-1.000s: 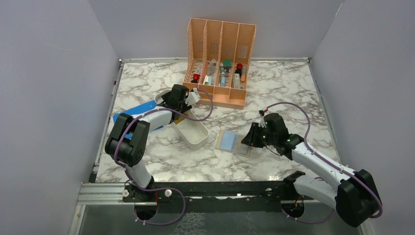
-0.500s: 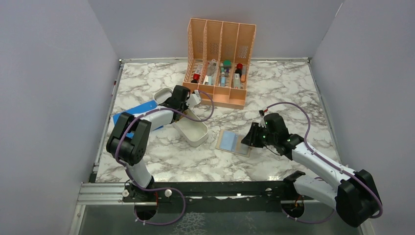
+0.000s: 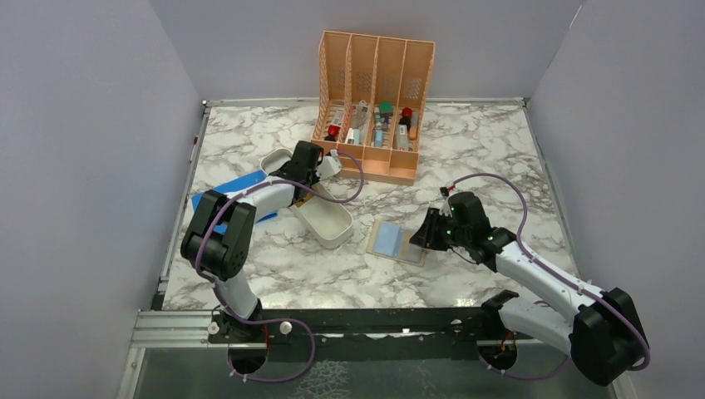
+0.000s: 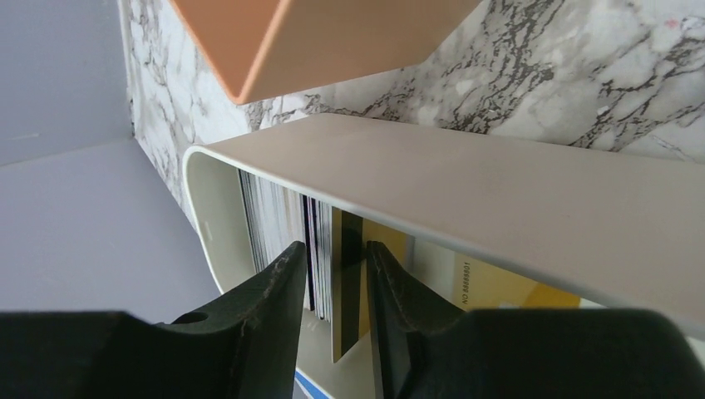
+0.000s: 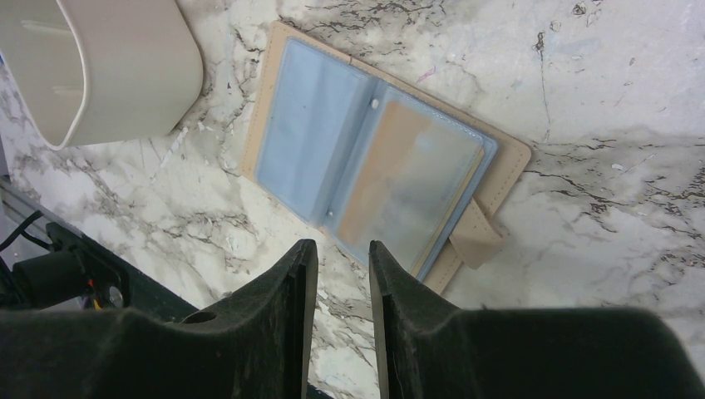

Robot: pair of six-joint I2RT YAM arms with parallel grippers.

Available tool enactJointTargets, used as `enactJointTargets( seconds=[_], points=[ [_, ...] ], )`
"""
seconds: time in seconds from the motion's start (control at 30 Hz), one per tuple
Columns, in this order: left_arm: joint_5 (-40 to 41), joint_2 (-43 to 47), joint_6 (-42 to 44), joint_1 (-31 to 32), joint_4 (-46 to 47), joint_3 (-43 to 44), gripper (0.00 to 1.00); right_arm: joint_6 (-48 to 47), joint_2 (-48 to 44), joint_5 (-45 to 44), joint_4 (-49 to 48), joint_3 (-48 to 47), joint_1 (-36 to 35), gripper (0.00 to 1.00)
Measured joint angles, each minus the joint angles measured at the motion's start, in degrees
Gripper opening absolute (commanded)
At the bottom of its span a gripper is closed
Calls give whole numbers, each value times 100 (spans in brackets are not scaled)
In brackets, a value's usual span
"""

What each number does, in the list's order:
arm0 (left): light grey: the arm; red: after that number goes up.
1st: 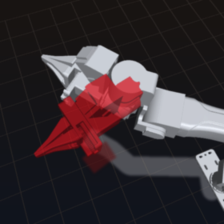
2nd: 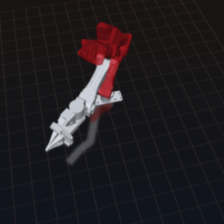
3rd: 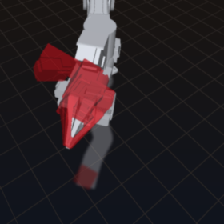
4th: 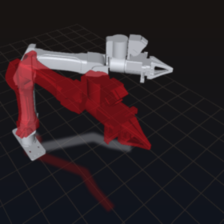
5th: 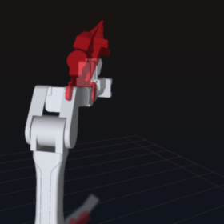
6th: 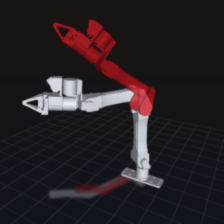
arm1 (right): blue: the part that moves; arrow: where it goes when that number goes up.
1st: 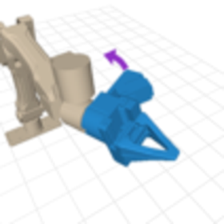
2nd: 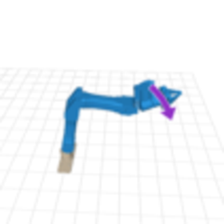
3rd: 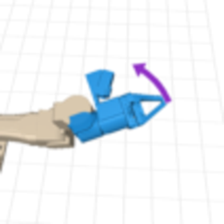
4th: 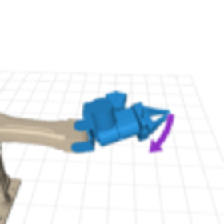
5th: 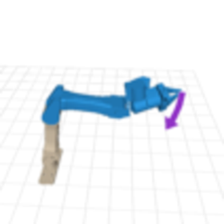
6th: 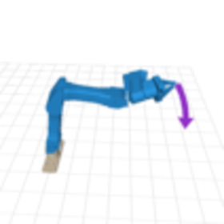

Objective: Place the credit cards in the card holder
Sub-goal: Pick up the credit card from the storage box.

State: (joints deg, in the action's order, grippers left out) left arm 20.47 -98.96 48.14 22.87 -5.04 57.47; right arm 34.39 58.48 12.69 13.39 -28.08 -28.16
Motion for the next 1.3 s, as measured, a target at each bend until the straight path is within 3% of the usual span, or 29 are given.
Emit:
enactJointTargets(
  seconds=[0.23, 0.37, 0.57, 0.67, 1.0, 1.3],
  points=[
    [24, -11, 66, -26, -26, 168, 30, 0, 11, 0, 0, 0, 0, 35],
    [17, -24, 74, -26, -72, 186, 14, 0, 35, 0, 0, -7, 0, 35],
    [-107, -28, 55, -31, -472, 302, 10, 2, 68, 2, -2, -7, 0, 35],
    [-177, -26, 2, -37, -717, 428, 0, 2, 83, 2, -4, -7, 0, 35],
    [-466, 205, -341, -39, -1445, 758, 0, 2, 83, 2, -4, -7, 0, 35],
    [-820, 872, -1075, -55, -1663, 922, 0, 48, -37, 9, 4, -7, 0, 54]
  ],
)
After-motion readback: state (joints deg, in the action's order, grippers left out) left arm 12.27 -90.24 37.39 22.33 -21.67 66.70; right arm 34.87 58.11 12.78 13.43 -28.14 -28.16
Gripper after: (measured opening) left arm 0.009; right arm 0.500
